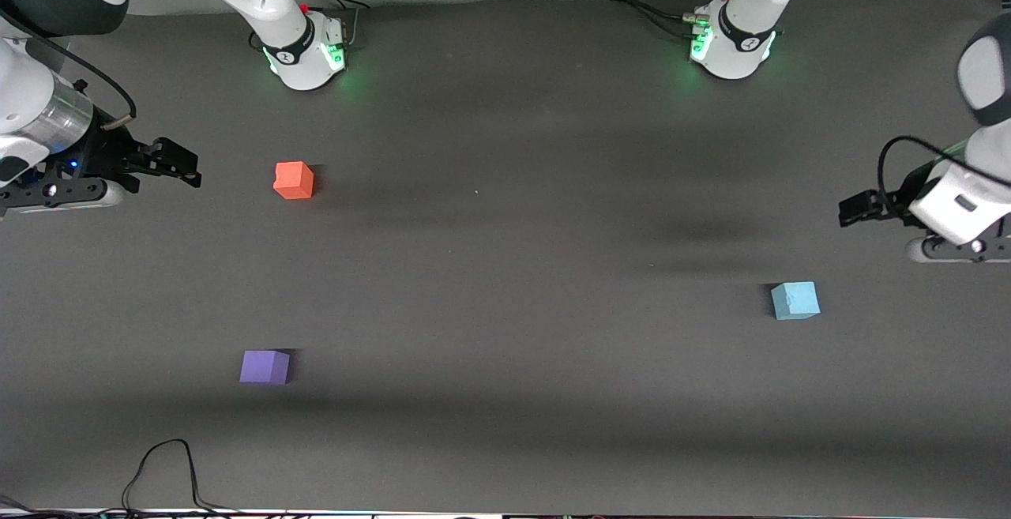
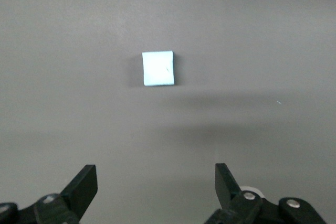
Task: Place blue block between orange and purple blocks
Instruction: 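Move the open left gripper down over the light-blue block, then close the left gripper on the light-blue block and lift it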
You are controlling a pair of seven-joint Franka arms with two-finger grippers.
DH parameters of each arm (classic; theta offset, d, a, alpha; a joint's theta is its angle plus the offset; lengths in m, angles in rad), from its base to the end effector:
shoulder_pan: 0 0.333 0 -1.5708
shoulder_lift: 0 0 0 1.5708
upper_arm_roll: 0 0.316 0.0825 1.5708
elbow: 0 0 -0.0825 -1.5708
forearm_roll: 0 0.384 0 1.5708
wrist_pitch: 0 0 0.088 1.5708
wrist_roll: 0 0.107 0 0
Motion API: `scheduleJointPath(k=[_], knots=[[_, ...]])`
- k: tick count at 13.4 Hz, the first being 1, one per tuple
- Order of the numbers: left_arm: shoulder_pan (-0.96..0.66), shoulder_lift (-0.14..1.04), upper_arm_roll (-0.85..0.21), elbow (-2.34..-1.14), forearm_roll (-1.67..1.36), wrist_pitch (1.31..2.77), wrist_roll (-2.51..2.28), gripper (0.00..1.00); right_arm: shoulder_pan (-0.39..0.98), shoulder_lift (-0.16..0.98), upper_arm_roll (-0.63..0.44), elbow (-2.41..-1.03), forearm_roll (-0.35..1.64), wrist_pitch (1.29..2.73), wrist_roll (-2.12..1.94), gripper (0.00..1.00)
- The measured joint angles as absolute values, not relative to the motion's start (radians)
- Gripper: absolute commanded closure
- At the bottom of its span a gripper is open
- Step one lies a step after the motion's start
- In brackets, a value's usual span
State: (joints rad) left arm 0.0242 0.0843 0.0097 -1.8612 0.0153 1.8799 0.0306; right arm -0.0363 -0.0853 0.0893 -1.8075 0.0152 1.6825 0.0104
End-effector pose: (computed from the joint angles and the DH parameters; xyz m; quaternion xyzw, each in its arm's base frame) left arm 0.5768 0.0206 0.4646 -0.9994 0.0009 0.0330 0.0066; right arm 0.5302 0.0312 0.5679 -0.9996 -0.0201 0.0201 0.0031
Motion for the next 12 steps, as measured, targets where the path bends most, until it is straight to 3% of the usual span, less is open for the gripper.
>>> scheduleJointPath(k=[6, 12], knots=[[0.038, 0.232, 0.010, -2.034, 0.023, 2.256, 0.034, 0.00, -0.036, -0.082, 0.089, -1.811, 0.015, 1.683, 0.010, 0.00], [0.039, 0.434, 0.010, -2.087, 0.023, 2.570, 0.034, 0.00, -0.036, -0.078, 0.089, -1.818, 0.015, 1.683, 0.010, 0.00]])
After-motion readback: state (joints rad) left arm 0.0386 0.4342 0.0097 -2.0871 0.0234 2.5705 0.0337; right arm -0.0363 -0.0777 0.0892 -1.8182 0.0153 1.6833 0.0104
